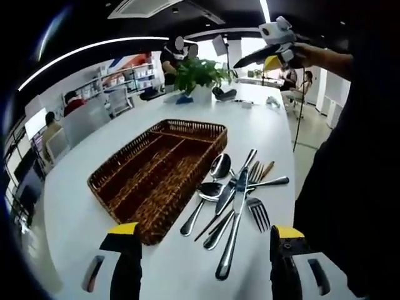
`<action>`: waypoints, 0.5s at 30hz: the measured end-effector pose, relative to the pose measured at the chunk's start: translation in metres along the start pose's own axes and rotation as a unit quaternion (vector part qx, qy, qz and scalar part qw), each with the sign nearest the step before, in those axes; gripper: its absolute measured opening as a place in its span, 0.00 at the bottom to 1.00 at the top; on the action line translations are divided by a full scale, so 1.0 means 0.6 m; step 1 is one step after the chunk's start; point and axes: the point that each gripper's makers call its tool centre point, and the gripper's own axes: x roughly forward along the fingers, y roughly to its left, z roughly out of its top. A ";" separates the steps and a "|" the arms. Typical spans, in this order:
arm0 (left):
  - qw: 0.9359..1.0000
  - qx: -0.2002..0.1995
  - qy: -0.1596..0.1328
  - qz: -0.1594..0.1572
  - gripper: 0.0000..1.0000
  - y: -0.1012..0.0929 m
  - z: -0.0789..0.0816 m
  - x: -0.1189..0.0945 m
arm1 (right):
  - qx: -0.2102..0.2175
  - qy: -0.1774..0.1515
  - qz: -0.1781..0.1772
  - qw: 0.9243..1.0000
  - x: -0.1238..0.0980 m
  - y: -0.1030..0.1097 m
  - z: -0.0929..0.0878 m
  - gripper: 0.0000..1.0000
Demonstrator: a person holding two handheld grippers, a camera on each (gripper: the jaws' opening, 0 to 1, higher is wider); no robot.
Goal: Arrange the knives, forks, and spoons in their matching storage slots by inserting each utensil handle-first until every utensil is classified and aligned in the correct compartment
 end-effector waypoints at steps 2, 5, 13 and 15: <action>1.000 0.007 0.010 -0.006 0.85 -0.006 -0.007 0.006 | -0.001 0.003 0.002 1.000 0.004 0.000 -0.004 0.99; 1.000 0.012 0.018 -0.017 0.80 -0.017 -0.010 0.014 | -0.003 0.005 0.004 1.000 0.007 0.000 -0.007 0.99; 0.998 0.020 0.030 -0.044 0.63 -0.037 -0.021 0.034 | -0.005 0.007 0.006 1.000 0.011 0.000 -0.015 0.99; 0.998 0.017 0.030 -0.052 0.60 -0.043 -0.026 0.038 | -0.004 0.008 0.007 1.000 0.011 0.000 -0.017 0.99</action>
